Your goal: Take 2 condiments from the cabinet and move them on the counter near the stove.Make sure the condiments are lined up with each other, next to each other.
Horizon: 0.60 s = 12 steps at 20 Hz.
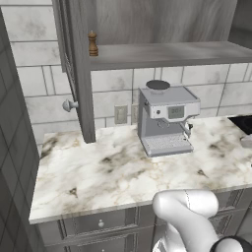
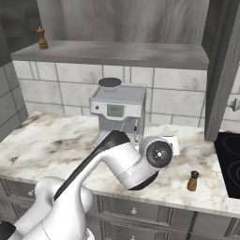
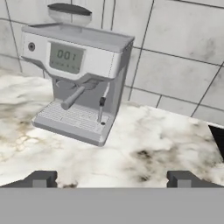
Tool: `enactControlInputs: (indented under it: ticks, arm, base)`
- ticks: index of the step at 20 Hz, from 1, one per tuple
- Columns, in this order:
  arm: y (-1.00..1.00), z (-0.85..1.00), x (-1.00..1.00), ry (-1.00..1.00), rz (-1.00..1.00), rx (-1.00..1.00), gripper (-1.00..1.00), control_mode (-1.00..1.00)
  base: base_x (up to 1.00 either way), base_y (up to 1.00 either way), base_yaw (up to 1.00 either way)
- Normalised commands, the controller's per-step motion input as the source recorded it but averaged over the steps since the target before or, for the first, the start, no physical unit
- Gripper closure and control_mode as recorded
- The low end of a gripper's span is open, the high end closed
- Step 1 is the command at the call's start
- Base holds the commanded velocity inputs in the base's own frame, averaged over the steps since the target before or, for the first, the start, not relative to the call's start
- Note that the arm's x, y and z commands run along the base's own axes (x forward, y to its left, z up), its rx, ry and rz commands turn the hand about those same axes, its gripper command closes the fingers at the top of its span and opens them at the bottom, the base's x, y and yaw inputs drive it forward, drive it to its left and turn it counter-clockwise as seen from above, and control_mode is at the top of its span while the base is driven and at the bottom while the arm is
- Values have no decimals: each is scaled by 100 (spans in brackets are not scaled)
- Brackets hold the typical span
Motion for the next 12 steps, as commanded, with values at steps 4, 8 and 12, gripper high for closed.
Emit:
enactControlInputs:
  ticks: [4, 8, 12]
  arm:
    - [57, 64, 0, 12, -6, -12, -100, -100]
    - [55, 49, 0, 17, -4, -10, -100, -100]
    - [52, 27, 0, 20, -1, -5, -100, -100]
  base:
    - [0, 0, 0]
    - [0, 0, 0]
    - [0, 0, 0]
